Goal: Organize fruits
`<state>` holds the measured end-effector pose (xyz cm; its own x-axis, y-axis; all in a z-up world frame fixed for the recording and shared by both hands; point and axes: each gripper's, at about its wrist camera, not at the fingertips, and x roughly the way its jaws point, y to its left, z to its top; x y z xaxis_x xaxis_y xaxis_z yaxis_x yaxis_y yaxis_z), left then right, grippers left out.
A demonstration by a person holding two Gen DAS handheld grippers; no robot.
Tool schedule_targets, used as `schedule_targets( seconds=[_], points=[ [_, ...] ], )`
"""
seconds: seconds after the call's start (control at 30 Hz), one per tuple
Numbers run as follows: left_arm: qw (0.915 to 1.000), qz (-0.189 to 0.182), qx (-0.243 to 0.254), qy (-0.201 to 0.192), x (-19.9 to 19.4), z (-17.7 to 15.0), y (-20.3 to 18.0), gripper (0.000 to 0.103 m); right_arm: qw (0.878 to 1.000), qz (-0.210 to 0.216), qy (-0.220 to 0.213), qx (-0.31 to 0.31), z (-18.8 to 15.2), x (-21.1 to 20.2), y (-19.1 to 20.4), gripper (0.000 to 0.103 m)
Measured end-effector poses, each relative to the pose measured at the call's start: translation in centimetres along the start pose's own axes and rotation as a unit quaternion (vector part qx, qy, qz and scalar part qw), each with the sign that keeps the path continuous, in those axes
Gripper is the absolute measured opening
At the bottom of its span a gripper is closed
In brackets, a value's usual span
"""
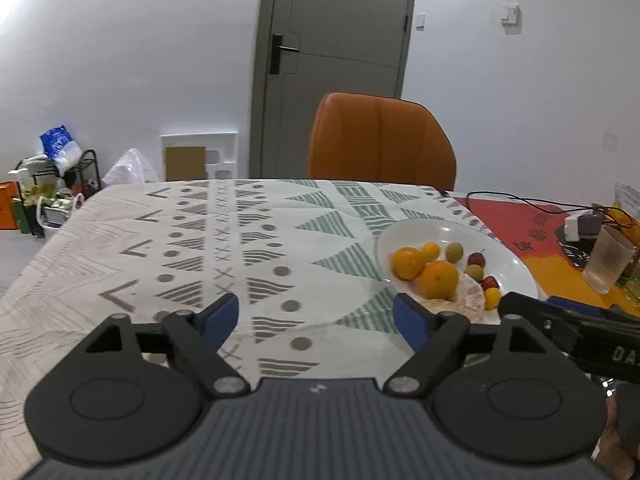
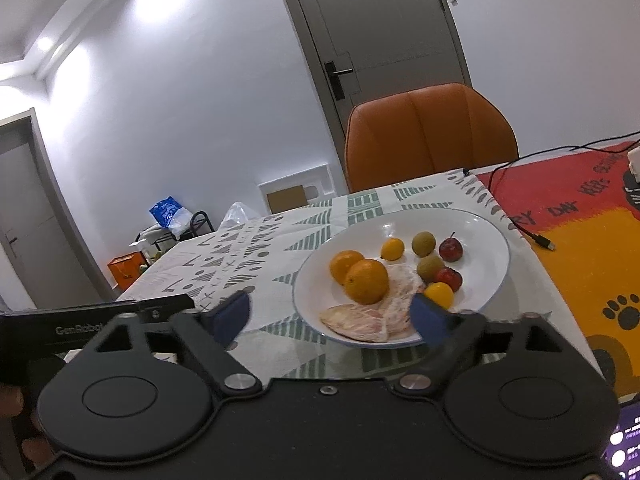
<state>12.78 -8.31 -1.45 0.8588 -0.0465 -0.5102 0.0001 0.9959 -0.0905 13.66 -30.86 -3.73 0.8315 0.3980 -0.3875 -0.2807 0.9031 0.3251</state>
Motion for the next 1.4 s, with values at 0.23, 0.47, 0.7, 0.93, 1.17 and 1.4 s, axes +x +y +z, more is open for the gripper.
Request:
schedule_targets(
  seconds=[0.23,0.47,0.7,0.93,1.17,1.4],
  points=[
    [0.9997,0.019,-0.015,-0.005,-1.6,-0.5,1.8,0.09,1.0,-0.002,0.001,-0.011,-0.3,-0.7,1.7,0.103],
    [0.9993,0.029,-0.021,-0.01,-3.4,-1.0,3.3,0.094,1.0,-0.012,0.005,-0.021,-0.6,-1.6,2.8,0.103],
    [0.9992,0.034,-0.015,-0.015,-5.2,-1.4,3.9,0.095,0.999,-0.005,0.011,-0.046,-0.9,-2.7,4.0,0.103],
    [0.9991,0.042,-0.01,-0.006,-6.3,-2.4,4.6,0.095,0.998,-0.003,0.014,-0.059,-1.0,-3.5,4.9,0.103],
    [0.9987,0.048,-0.014,0.005,-7.3,-2.9,5.3,0.096,0.998,-0.001,0.021,-0.057,-1.1,-3.7,5.5,0.103],
    [0.9988,0.044,-0.011,0.016,-8.8,-3.4,5.5,0.096,0.998,0.002,0.033,-0.059,-1.5,-4.3,6.4,0.103]
  ],
)
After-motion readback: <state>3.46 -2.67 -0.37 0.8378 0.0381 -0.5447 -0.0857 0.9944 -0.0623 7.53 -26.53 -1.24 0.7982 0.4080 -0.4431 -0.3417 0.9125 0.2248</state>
